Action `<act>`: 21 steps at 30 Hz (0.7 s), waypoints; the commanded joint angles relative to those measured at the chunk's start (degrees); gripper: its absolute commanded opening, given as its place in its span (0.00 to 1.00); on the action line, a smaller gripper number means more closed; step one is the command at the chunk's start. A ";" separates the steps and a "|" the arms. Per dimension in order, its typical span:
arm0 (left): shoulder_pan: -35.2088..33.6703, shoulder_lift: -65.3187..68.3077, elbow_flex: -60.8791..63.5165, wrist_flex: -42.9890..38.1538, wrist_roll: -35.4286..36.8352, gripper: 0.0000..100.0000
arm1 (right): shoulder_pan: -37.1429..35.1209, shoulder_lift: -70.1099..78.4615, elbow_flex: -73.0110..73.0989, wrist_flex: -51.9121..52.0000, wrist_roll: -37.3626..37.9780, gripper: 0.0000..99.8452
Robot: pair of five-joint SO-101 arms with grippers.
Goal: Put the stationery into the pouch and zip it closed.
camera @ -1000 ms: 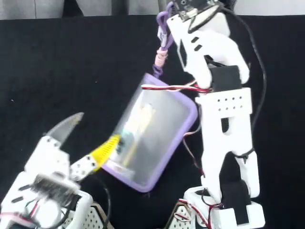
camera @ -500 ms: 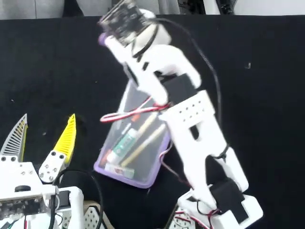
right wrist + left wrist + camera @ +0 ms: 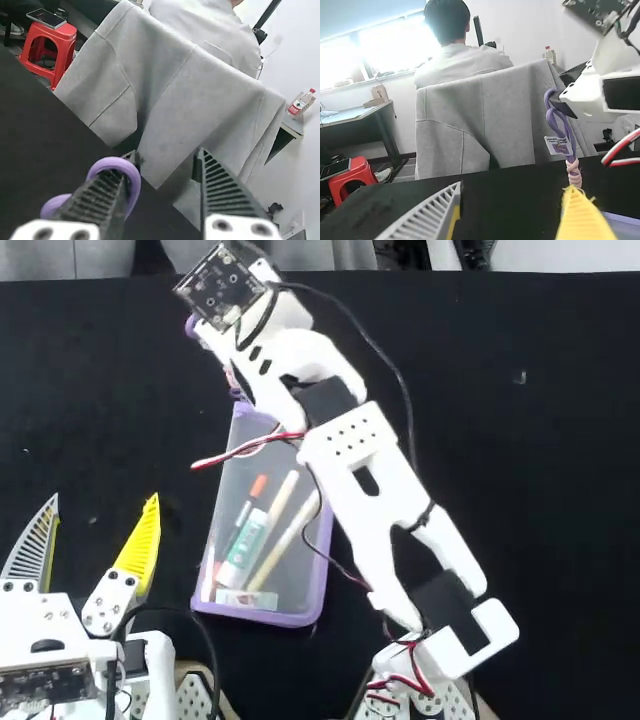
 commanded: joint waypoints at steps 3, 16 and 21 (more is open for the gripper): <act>-0.48 0.26 -1.63 0.00 0.62 0.31 | -0.35 -7.25 -14.20 10.99 -0.26 0.21; -0.31 0.26 -1.63 0.09 0.62 0.31 | -2.20 -13.23 -26.86 27.25 -0.26 0.35; -0.75 0.26 -1.71 0.88 0.53 0.31 | -2.02 -8.57 -25.45 28.40 -0.26 0.36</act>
